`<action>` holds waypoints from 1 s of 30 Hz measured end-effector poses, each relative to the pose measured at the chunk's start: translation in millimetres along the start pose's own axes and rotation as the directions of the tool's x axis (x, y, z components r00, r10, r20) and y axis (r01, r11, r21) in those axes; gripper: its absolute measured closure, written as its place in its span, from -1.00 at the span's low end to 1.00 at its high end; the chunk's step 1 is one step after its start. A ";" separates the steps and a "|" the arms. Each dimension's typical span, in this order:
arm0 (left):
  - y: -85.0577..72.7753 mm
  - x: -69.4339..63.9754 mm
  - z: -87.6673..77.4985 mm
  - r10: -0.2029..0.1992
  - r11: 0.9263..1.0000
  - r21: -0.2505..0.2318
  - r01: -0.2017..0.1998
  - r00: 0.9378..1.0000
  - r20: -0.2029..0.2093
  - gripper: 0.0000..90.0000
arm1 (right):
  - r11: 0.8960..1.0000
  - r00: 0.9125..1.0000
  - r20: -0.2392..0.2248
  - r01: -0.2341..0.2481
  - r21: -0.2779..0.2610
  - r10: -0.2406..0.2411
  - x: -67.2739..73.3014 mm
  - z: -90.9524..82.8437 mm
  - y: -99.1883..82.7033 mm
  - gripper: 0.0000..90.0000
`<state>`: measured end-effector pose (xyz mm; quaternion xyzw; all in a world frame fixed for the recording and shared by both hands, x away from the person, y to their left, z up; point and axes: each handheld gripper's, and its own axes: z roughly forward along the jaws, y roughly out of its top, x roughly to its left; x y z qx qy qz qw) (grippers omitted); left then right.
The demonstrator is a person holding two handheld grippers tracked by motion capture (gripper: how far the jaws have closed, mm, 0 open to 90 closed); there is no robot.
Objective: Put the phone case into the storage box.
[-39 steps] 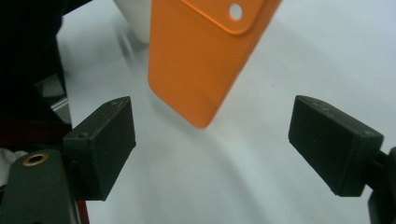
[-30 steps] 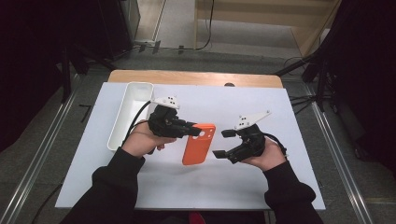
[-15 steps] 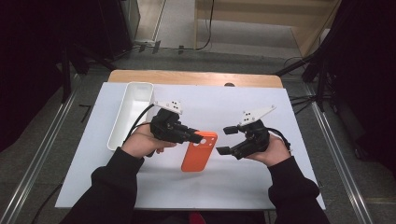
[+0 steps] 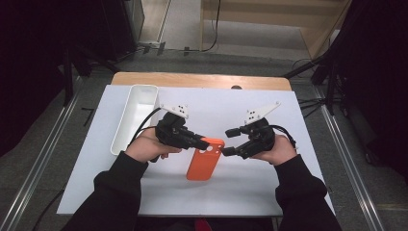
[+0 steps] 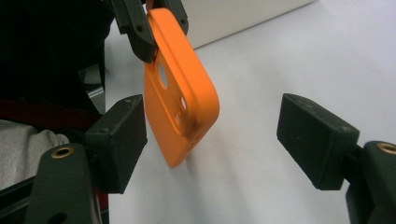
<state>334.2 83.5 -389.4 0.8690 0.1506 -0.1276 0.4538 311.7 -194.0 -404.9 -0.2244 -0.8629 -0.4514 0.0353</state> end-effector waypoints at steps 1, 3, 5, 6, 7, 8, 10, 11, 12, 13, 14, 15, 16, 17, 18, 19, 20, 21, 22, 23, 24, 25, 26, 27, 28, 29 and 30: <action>-0.1 0.4 0.1 0.003 1.000 0.002 -0.003 1.000 0.004 0.70 | 1.000 1.000 -0.007 0.004 -0.001 -0.004 -0.7 0.8 0.9 -0.46; -0.6 1.1 0.3 0.004 1.000 0.002 -0.004 1.000 0.006 0.70 | 1.000 1.000 -0.024 0.004 0.000 -0.004 -1.3 2.1 2.2 -0.46; -1.2 1.0 0.7 0.010 1.000 0.006 -0.010 1.000 0.009 0.70 | 1.000 0.999 -0.049 0.016 -0.001 -0.016 -1.6 3.4 2.1 -0.44; -1.2 1.1 1.0 0.008 1.000 0.008 -0.008 1.000 0.012 0.70 | 1.000 0.998 -0.056 0.018 0.002 -0.018 -1.7 4.1 1.7 -0.44; -1.3 1.0 1.3 0.008 1.000 0.010 -0.008 1.000 0.013 0.70 | 1.000 0.998 -0.059 0.020 0.005 -0.020 -1.8 4.7 1.5 -0.43; -1.3 0.9 1.6 0.007 1.000 0.009 -0.007 1.000 0.015 0.70 | 1.000 0.998 -0.058 0.023 0.005 -0.023 -2.1 5.1 1.3 -0.43; -1.3 0.6 2.3 0.007 1.000 0.008 -0.007 1.000 0.021 0.70 | 1.000 0.998 -0.060 0.015 0.006 -0.015 -2.6 5.0 1.3 -0.40; -1.3 0.5 2.7 0.005 1.000 0.009 -0.005 1.000 0.025 0.70 | 1.000 0.998 -0.063 0.012 0.005 -0.012 -2.9 5.0 1.3 -0.38; -1.3 0.4 3.0 0.009 1.000 0.012 -0.009 1.000 0.028 0.70 | 1.000 0.998 -0.062 0.013 0.005 -0.013 -3.0 4.9 1.3 -0.37; -1.1 0.2 3.3 0.009 1.000 0.014 -0.010 0.999 0.030 0.70 | 1.000 0.998 -0.067 0.011 0.004 -0.011 -3.0 4.7 1.3 -0.34; -1.1 0.1 3.8 0.011 1.000 0.015 -0.012 0.999 0.033 0.70 | 1.000 0.998 -0.065 0.011 0.004 -0.011 -2.9 4.6 1.3 -0.29; -1.2 0.1 4.1 0.014 1.000 0.012 -0.015 0.999 0.032 0.70 | 1.000 0.997 -0.078 0.011 0.006 -0.010 -3.3 4.4 1.3 -0.23; -1.3 0.3 4.3 0.014 1.000 0.011 -0.015 0.999 0.033 0.70 | 1.000 0.996 -0.085 0.026 0.000 -0.026 -3.3 4.3 1.0 -0.21; -1.5 0.5 4.7 0.016 1.000 0.012 -0.017 0.999 0.033 0.70 | 1.000 0.996 -0.083 0.030 -0.004 -0.030 -2.8 4.1 0.9 -0.18; -1.6 0.7 5.0 0.013 1.000 0.012 -0.013 0.999 0.034 0.70 | 1.000 0.996 -0.087 0.028 -0.003 -0.028 -2.9 4.1 1.0 -0.16; -1.6 0.8 5.4 0.011 1.000 0.013 -0.011 0.999 0.036 0.70 | 1.000 0.995 -0.091 0.028 -0.004 -0.028 -2.8 4.3 1.1 -0.16; -1.6 0.8 5.6 0.010 1.000 0.015 -0.010 0.999 0.038 0.70 | 1.000 0.995 -0.095 0.024 -0.002 -0.024 -2.4 4.6 1.1 -0.14; -1.6 0.8 5.7 0.008 1.000 0.014 -0.009 0.999 0.039 0.70 | 1.000 0.995 -0.098 0.021 0.002 -0.021 -2.2 5.0 1.2 -0.14; -1.6 0.8 5.7 0.008 1.000 0.014 -0.009 0.999 0.040 0.70 | 1.000 0.995 -0.099 0.021 0.001 -0.020 -2.2 5.5 1.2 -0.12; -1.5 0.8 5.6 0.011 1.000 0.015 -0.012 0.999 0.042 0.70 | 1.000 0.994 -0.106 0.014 0.003 -0.013 -2.2 5.9 1.2 -0.11; -1.5 0.8 5.6 0.010 1.000 0.015 -0.011 0.999 0.045 0.70 | 1.000 0.994 -0.109 0.015 0.000 -0.015 -2.6 6.6 1.0 -0.10; -1.5 0.8 5.7 0.012 1.000 0.016 -0.013 0.999 0.048 0.70 | 1.000 0.994 -0.110 0.015 0.000 -0.015 -3.2 7.2 0.9 -0.09; -1.6 0.6 5.7 0.011 1.000 0.016 -0.012 0.999 0.048 0.70 | 1.000 0.994 -0.113 0.011 0.002 -0.011 -3.6 7.7 0.7 -0.08; -1.6 0.6 6.0 0.010 1.000 0.016 -0.011 0.999 0.049 0.70 | 1.000 0.993 -0.116 0.012 0.003 -0.012 -3.9 8.1 0.3 -0.08; -1.7 0.4 6.1 0.013 1.000 0.019 -0.014 0.999 0.047 0.70 | 1.000 0.993 -0.116 0.010 0.004 -0.009 -4.3 9.1 -0.2 -0.06; -1.8 0.4 6.4 0.015 1.000 0.020 -0.016 0.999 0.047 0.70 | 1.000 0.993 -0.120 0.009 0.013 -0.008 -4.8 9.7 -0.6 -0.03; -1.8 0.1 6.6 0.017 1.000 0.022 -0.018 0.999 0.049 0.70 | 1.000 0.993 -0.122 0.012 0.015 -0.010 -4.7 10.3 -1.1 0.00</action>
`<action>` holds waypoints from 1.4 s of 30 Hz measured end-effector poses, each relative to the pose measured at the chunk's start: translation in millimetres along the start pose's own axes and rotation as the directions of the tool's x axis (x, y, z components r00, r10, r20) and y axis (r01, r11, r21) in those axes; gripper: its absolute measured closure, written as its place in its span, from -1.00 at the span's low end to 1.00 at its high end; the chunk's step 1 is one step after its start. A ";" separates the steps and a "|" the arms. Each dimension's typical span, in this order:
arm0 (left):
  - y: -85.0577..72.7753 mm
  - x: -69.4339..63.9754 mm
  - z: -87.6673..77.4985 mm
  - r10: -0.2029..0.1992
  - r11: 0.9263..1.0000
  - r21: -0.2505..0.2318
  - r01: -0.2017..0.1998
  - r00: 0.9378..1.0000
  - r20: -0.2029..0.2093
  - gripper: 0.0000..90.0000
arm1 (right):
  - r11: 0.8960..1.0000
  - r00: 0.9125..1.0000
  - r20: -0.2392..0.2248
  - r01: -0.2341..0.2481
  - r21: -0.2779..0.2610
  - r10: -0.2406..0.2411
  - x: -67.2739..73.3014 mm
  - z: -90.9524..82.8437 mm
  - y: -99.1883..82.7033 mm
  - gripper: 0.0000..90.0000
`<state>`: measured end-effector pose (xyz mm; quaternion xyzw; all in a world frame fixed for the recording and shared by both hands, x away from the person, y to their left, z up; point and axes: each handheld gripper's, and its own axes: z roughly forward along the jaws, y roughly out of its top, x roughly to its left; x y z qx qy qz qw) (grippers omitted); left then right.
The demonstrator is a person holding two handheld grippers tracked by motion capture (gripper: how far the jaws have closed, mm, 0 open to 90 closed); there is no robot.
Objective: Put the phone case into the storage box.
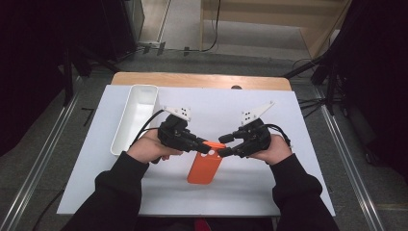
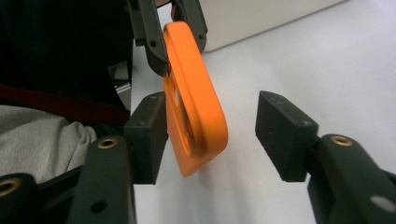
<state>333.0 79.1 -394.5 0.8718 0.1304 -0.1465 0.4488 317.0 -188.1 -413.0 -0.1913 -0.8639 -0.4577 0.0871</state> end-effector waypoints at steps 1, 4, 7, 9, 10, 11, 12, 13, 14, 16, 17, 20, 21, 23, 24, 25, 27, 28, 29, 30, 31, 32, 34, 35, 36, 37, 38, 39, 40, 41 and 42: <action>0.0 -0.1 0.2 0.001 1.000 0.001 -0.001 1.000 0.002 0.70 | 1.000 1.000 -0.008 0.000 0.000 0.000 -0.3 0.7 -0.5 0.06; -0.1 -0.4 0.8 0.007 1.000 0.006 -0.007 1.000 0.005 0.70 | 1.000 1.000 -0.025 0.002 -0.001 -0.002 -1.8 1.7 -1.3 0.22; -0.3 -0.4 1.3 0.009 1.000 0.007 -0.009 1.000 0.004 0.70 | 1.000 0.999 -0.044 0.009 0.001 -0.009 -2.6 2.7 -2.5 0.36; -0.4 -0.4 1.3 0.008 1.000 0.008 -0.009 1.000 0.010 0.70 | 1.000 0.998 -0.054 0.015 0.007 -0.015 -2.1 3.4 -2.8 0.44; -0.4 -0.6 1.5 0.010 1.000 0.009 -0.010 1.000 0.012 0.70 | 1.000 0.998 -0.064 0.020 0.005 -0.019 -1.9 3.7 -2.7 0.46; -0.3 -0.8 1.7 0.010 1.000 0.010 -0.010 1.000 0.014 0.70 | 1.000 0.997 -0.071 0.018 0.003 -0.017 -1.3 3.6 -2.6 0.48; -0.4 -1.0 2.0 0.012 1.000 0.010 -0.012 1.000 0.016 0.70 | 1.000 0.997 -0.077 0.024 -0.003 -0.024 -1.3 3.7 -2.6 0.51; -0.4 -1.1 2.0 0.013 1.000 0.010 -0.013 1.000 0.016 0.70 | 1.000 0.996 -0.080 0.025 -0.006 -0.026 -1.1 3.8 -2.5 0.51; -0.4 -0.9 1.8 0.013 1.000 0.010 -0.014 1.000 0.016 0.70 | 1.000 0.997 -0.079 0.026 -0.007 -0.027 -1.0 4.0 -2.5 0.52; -0.4 -0.6 1.4 0.011 1.000 0.009 -0.011 1.000 0.015 0.70 | 1.000 0.997 -0.079 0.022 -0.006 -0.022 -1.0 4.1 -2.8 0.54; -0.4 -0.5 1.3 0.012 1.000 0.008 -0.012 1.000 0.014 0.70 | 1.000 0.997 -0.079 0.005 -0.005 -0.005 -0.6 4.1 -2.7 0.54; -0.5 0.3 0.7 0.009 1.000 0.006 -0.009 1.000 0.018 0.70 | 1.000 0.996 -0.086 0.001 -0.003 -0.002 -1.1 4.0 -2.3 0.58; -0.6 0.6 0.6 0.011 1.000 0.007 -0.011 1.000 0.019 0.69 | 1.000 0.996 -0.088 0.000 0.000 0.000 -0.6 3.6 -2.1 0.60; -0.8 0.6 0.5 0.009 1.000 0.006 -0.009 1.000 0.021 0.69 | 1.000 0.995 -0.095 -0.002 0.009 0.003 0.1 3.5 -0.9 0.62; -0.8 1.0 0.0 0.013 1.000 0.003 -0.013 1.000 0.022 0.68 | 1.000 0.995 -0.096 0.001 0.012 0.000 0.6 3.2 -0.3 0.63; -0.8 1.1 -0.4 0.011 1.000 0.001 -0.011 1.000 0.025 0.67 | 1.000 0.995 -0.099 -0.001 0.013 0.002 1.2 2.6 0.3 0.64; -0.7 0.9 -1.0 0.015 1.000 0.001 -0.015 1.000 0.023 0.67 | 1.000 0.995 -0.100 0.003 0.011 -0.002 1.8 2.2 1.1 0.64; -0.8 0.6 -0.9 0.017 1.000 0.000 -0.017 1.000 0.021 0.67 | 1.000 0.995 -0.102 0.006 0.012 -0.005 2.0 2.3 1.5 0.64; -0.8 0.7 -0.9 0.017 1.000 -0.001 -0.017 1.000 0.019 0.66 | 1.000 0.995 -0.103 0.005 0.015 -0.004 2.0 2.3 1.8 0.65; -0.7 0.7 -0.9 0.015 1.000 0.001 -0.015 1.000 0.018 0.66 | 1.000 0.994 -0.106 0.000 0.017 0.002 1.9 2.2 1.9 0.65; -0.7 0.8 -0.9 0.017 1.000 0.001 -0.017 1.000 0.017 0.65 | 1.000 0.995 -0.103 -0.002 0.016 0.004 1.8 2.1 2.0 0.65; -0.7 0.7 -0.8 0.017 1.000 0.001 -0.017 1.000 0.015 0.65 | 1.000 0.994 -0.108 -0.006 0.021 0.009 1.4 2.0 2.3 0.65; -0.7 0.8 -0.7 0.019 1.000 0.000 -0.019 1.000 0.011 0.64 | 0.999 0.994 -0.109 -0.019 0.027 0.022 1.7 1.7 3.0 0.65; -0.7 0.8 -0.7 0.018 1.000 -0.002 -0.018 1.000 0.009 0.63 | 0.999 0.994 -0.107 -0.025 0.030 0.028 2.0 1.6 3.3 0.65; -0.7 0.8 -0.7 0.014 1.000 -0.002 -0.014 1.000 0.009 0.62 | 0.999 0.993 -0.111 -0.032 0.030 0.035 1.8 1.4 3.6 0.65; -0.7 0.8 -0.8 0.014 1.000 -0.003 -0.014 1.000 0.004 0.62 | 0.999 0.993 -0.112 -0.037 0.034 0.041 1.7 1.1 4.0 0.65; -0.6 0.8 -0.7 0.011 1.000 0.000 -0.011 1.000 0.004 0.61 | 0.999 0.993 -0.110 -0.037 0.032 0.041 1.7 1.0 4.1 0.65; -0.7 0.5 -0.5 0.011 1.000 0.000 -0.011 1.000 0.001 0.61 | 0.999 0.993 -0.113 -0.041 0.035 0.045 1.6 1.1 4.3 0.65; -0.6 0.4 -0.6 0.013 1.000 0.002 -0.013 1.000 0.001 0.61 | 0.999 0.993 -0.110 -0.040 0.035 0.043 1.7 1.1 4.4 0.65; -0.5 0.2 -0.5 0.011 1.000 0.001 -0.011 1.000 -0.001 0.60 | 0.998 0.993 -0.112 -0.044 0.038 0.048 1.7 1.1 4.5 0.65; -0.5 0.0 -0.5 0.011 1.000 0.002 -0.011 1.000 -0.005 0.59 | 0.998 0.993 -0.110 -0.043 0.037 0.047 1.6 1.0 4.6 0.65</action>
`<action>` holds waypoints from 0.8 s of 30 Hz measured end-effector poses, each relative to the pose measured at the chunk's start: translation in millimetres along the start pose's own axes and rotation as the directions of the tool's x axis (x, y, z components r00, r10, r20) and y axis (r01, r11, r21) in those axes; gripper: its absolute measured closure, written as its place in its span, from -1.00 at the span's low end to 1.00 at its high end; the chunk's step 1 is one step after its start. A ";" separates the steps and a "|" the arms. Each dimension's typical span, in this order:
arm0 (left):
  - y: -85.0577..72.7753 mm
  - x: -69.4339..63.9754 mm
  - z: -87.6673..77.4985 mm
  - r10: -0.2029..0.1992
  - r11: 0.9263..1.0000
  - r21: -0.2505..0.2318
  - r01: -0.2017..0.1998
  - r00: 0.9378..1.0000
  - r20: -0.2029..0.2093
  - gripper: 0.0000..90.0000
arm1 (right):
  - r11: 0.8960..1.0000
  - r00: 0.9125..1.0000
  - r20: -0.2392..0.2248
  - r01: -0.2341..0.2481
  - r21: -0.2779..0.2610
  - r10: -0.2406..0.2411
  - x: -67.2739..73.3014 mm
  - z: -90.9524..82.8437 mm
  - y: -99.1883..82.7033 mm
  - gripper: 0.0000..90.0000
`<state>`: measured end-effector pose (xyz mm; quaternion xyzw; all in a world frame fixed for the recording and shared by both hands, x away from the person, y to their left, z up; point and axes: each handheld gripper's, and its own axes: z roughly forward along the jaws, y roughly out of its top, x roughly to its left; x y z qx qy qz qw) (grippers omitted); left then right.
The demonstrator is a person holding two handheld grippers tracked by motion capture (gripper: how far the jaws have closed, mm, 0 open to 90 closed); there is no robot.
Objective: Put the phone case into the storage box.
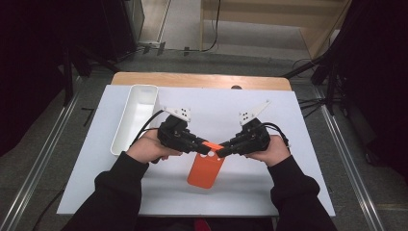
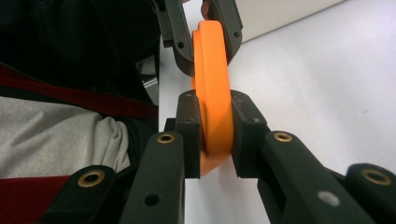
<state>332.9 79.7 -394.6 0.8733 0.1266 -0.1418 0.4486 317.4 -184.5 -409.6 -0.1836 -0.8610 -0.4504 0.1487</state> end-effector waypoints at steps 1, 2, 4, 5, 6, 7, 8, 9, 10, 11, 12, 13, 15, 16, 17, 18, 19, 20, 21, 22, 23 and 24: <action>-0.1 -0.1 -0.1 0.000 1.000 0.000 0.000 1.000 -0.003 0.58 | 1.000 1.000 0.001 -0.003 0.000 0.003 0.0 -0.3 0.0 0.65; -0.1 0.1 0.0 -0.002 1.000 0.003 0.002 1.000 -0.005 0.54 | 1.000 1.000 0.004 -0.008 0.002 0.008 0.0 -0.5 0.1 0.65; 0.0 0.1 -0.1 -0.006 1.000 0.003 0.006 1.000 -0.011 0.42 | 1.000 1.000 0.007 -0.016 -0.003 0.016 -0.6 -1.8 0.0 0.65; 0.4 0.3 -0.2 -0.011 1.000 0.001 0.011 1.000 -0.013 0.31 | 1.000 1.000 0.010 -0.021 -0.005 0.021 -0.8 -2.9 -0.2 0.66; 0.8 0.5 -0.2 -0.025 1.000 -0.007 0.025 1.000 -0.015 0.23 | 1.000 1.000 0.010 -0.026 -0.013 0.026 -1.1 -3.5 -0.5 0.66; 1.3 1.2 -0.7 -0.032 0.999 -0.013 0.032 0.999 -0.013 0.14 | 0.999 0.999 0.014 -0.030 -0.014 0.031 -1.3 -4.4 -0.5 0.65; 1.7 1.7 -1.0 -0.035 0.999 -0.020 0.035 0.999 -0.012 0.06 | 0.999 0.999 0.014 -0.037 -0.015 0.037 -1.8 -5.2 -0.4 0.66; 1.9 2.0 -1.6 -0.033 0.999 -0.022 0.032 0.999 -0.017 -0.01 | 0.999 0.999 0.017 -0.039 -0.015 0.039 -1.7 -5.8 -0.4 0.66; 2.0 1.8 -2.0 -0.031 0.999 -0.027 0.030 0.999 -0.026 -0.08 | 0.999 0.999 0.022 -0.041 -0.019 0.041 -1.6 -6.2 -0.4 0.66; 2.2 1.7 -2.3 -0.029 0.999 -0.029 0.027 0.999 -0.038 -0.13 | 0.999 0.999 0.023 -0.045 -0.019 0.045 -1.7 -6.6 -0.4 0.65; 2.4 1.5 -2.4 -0.028 0.999 -0.031 0.027 0.998 -0.047 -0.17 | 0.999 0.998 0.029 -0.047 -0.020 0.048 -1.5 -7.0 -0.2 0.65; 2.8 1.4 -2.5 -0.030 0.999 -0.030 0.029 0.998 -0.057 -0.19 | 0.998 0.998 0.028 -0.051 -0.020 0.052 -1.3 -7.2 -0.1 0.65; 3.6 1.8 -2.3 -0.039 0.999 -0.030 0.037 0.997 -0.074 -0.28 | 0.998 0.998 0.035 -0.060 -0.020 0.061 -0.7 -7.7 0.3 0.65; 3.9 2.1 -2.2 -0.041 0.999 -0.030 0.039 0.996 -0.081 -0.29 | 0.998 0.997 0.037 -0.066 -0.019 0.066 -0.6 -8.0 0.7 0.65; 4.1 2.1 -2.0 -0.043 0.999 -0.034 0.040 0.995 -0.090 -0.31 | 0.997 0.997 0.042 -0.071 -0.022 0.072 -0.6 -8.2 1.1 0.65; 4.5 2.1 -2.1 -0.044 0.999 -0.030 0.042 0.994 -0.104 -0.37 | 0.996 0.996 0.045 -0.081 -0.022 0.082 -0.6 -8.5 1.5 0.65; 4.7 1.9 -2.0 -0.047 0.999 -0.031 0.044 0.992 -0.120 -0.39 | 0.996 0.995 0.047 -0.086 -0.023 0.087 -0.5 -8.9 1.7 0.65; 4.8 2.1 -2.4 -0.047 0.999 -0.033 0.043 0.990 -0.130 -0.39 | 0.995 0.994 0.051 -0.092 -0.024 0.093 -0.3 -9.4 2.0 0.65; 5.0 2.2 -2.8 -0.052 0.998 -0.038 0.047 0.989 -0.141 -0.39 | 0.995 0.993 0.056 -0.098 -0.024 0.099 0.0 -10.0 2.3 0.65; 5.3 2.5 -3.4 -0.055 0.998 -0.044 0.049 0.987 -0.149 -0.39 | 0.994 0.993 0.060 -0.104 -0.024 0.105 0.1 -10.4 2.6 0.65; 5.5 2.7 -4.3 -0.058 0.997 -0.051 0.050 0.985 -0.161 -0.39 | 0.994 0.992 0.066 -0.110 -0.022 0.112 0.2 -10.5 2.9 0.66; 5.6 2.7 -4.7 -0.062 0.997 -0.060 0.053 0.984 -0.167 -0.39 | 0.993 0.990 0.072 -0.117 -0.024 0.119 0.0 -10.6 3.0 0.65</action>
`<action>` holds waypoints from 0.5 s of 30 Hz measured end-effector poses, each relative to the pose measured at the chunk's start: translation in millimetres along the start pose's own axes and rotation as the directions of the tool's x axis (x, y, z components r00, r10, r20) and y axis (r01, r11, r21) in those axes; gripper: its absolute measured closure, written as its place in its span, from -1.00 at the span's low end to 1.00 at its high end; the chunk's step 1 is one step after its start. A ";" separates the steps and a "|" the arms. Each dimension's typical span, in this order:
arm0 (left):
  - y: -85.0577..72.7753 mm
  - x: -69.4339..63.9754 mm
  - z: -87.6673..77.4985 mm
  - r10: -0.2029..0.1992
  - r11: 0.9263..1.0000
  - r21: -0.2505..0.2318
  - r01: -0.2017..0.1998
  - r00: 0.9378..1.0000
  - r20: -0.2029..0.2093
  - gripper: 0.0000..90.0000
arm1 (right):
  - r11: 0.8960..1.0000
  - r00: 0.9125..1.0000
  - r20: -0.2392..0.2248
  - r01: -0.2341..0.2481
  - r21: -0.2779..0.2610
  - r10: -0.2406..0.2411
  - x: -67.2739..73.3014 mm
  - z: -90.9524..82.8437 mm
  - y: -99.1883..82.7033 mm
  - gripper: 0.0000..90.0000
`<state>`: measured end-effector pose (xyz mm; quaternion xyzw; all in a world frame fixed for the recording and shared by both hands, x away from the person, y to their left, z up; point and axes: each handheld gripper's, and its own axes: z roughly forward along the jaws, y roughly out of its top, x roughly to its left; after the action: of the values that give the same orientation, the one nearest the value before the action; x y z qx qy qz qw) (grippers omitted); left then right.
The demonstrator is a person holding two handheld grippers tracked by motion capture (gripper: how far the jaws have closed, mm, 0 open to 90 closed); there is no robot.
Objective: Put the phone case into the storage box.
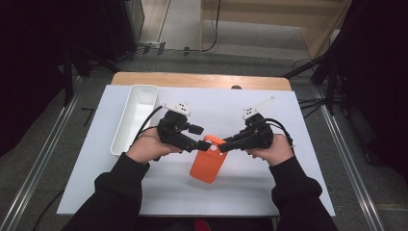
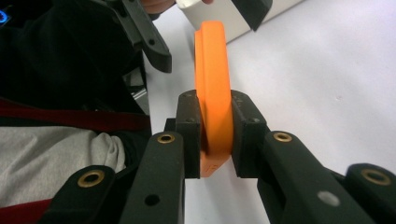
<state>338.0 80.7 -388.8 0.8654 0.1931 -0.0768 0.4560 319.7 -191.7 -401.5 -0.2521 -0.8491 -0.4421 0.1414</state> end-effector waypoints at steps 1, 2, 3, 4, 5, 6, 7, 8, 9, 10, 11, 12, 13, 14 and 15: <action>0.2 0.8 -0.9 -0.001 1.000 -0.005 0.001 1.000 -0.004 -0.39 | 1.000 1.000 0.004 -0.008 0.001 0.008 0.0 -0.1 0.1 0.65; 0.3 0.9 -1.3 -0.010 1.000 -0.014 0.009 1.000 -0.007 -0.39 | 1.000 1.000 0.011 -0.018 0.001 0.018 -0.1 -0.3 0.2 0.65; 0.4 1.3 -1.8 -0.011 1.000 -0.016 0.011 1.000 -0.009 -0.39 | 1.000 0.999 0.015 -0.028 0.001 0.028 -0.4 -0.4 0.4 0.65; 0.6 1.5 -2.5 -0.009 1.000 -0.018 0.008 1.000 -0.020 -0.39 | 0.999 0.999 0.019 -0.033 0.002 0.033 -0.4 -0.6 0.6 0.66; 0.6 1.5 -2.5 -0.009 1.000 -0.024 0.008 1.000 -0.030 -0.39 | 0.999 0.999 0.027 -0.043 0.000 0.043 -0.7 -1.0 0.8 0.66; 0.7 1.4 -2.4 -0.011 1.000 -0.027 0.010 0.999 -0.037 -0.39 | 0.999 0.998 0.033 -0.053 -0.001 0.053 -0.7 -1.2 1.0 0.65; 0.7 1.4 -2.4 -0.012 1.000 -0.029 0.011 0.999 -0.039 -0.39 | 0.998 0.998 0.041 -0.057 -0.004 0.057 -1.1 -1.4 1.1 0.66; 0.7 1.3 -2.4 -0.013 0.999 -0.033 0.012 0.999 -0.044 -0.39 | 0.998 0.997 0.045 -0.065 -0.005 0.065 -1.2 -1.5 1.2 0.66; 0.8 1.4 -2.4 -0.014 0.999 -0.034 0.013 0.999 -0.048 -0.39 | 0.997 0.996 0.051 -0.072 -0.005 0.072 -1.1 -1.9 1.3 0.66; 0.9 1.6 -2.5 -0.013 0.999 -0.034 0.012 0.999 -0.051 -0.39 | 0.997 0.996 0.054 -0.076 -0.005 0.076 -1.5 -2.1 1.3 0.66; 0.9 1.7 -2.6 -0.015 0.999 -0.035 0.013 0.998 -0.056 -0.39 | 0.997 0.995 0.056 -0.081 -0.007 0.081 -1.7 -2.4 1.2 0.66; 0.9 1.9 -2.6 -0.016 0.999 -0.037 0.013 0.998 -0.063 -0.39 | 0.996 0.994 0.061 -0.088 -0.010 0.088 -2.0 -2.9 1.1 0.66; 1.1 2.1 -2.6 -0.024 0.999 -0.039 0.021 0.997 -0.074 -0.40 | 0.995 0.993 0.066 -0.095 -0.012 0.095 -2.1 -3.2 1.2 0.66; 1.4 2.7 -2.7 -0.034 0.999 -0.038 0.031 0.996 -0.088 -0.44 | 0.995 0.992 0.069 -0.101 -0.016 0.102 -2.2 -3.7 1.2 0.66; 1.4 3.6 -3.1 -0.041 0.998 -0.041 0.037 0.995 -0.094 -0.46 | 0.994 0.991 0.075 -0.105 -0.019 0.106 -2.4 -4.1 1.2 0.66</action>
<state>341.8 83.5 -387.0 0.8549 0.2330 -0.0406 0.4618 322.4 -195.3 -399.5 -0.3144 -0.8360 -0.4303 0.1305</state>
